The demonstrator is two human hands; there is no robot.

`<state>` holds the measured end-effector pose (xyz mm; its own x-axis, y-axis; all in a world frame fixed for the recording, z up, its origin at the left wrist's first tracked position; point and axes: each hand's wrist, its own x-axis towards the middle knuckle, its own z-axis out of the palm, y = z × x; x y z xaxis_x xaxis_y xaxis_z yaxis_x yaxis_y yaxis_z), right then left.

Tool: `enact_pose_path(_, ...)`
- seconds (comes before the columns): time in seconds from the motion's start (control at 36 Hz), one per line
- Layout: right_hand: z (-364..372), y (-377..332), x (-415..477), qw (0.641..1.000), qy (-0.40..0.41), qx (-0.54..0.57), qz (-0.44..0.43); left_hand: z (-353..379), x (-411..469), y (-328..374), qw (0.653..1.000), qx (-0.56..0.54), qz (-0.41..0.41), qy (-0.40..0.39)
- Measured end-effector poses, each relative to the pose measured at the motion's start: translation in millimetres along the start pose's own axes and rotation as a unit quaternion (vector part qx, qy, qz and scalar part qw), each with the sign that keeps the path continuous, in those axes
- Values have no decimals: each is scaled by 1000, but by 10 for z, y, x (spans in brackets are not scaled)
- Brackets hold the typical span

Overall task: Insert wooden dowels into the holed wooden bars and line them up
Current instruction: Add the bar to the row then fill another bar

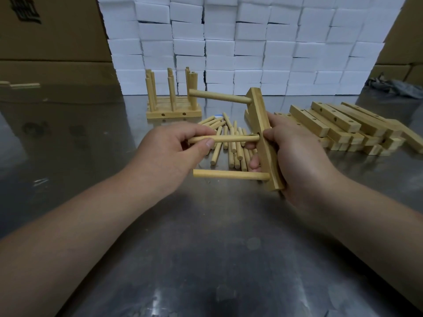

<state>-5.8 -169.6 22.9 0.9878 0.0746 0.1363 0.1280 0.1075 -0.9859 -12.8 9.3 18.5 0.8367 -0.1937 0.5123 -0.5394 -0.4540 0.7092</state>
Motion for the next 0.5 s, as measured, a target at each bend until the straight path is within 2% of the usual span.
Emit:
enact_pose_path(0.25,10,19,-35,999,-37,-28,-21,-11,25,-20,999,28,6,20)
enact_pose_path(0.5,27,15,-63,998,-32,-44,-36,-16,25,5,999,36,19,12)
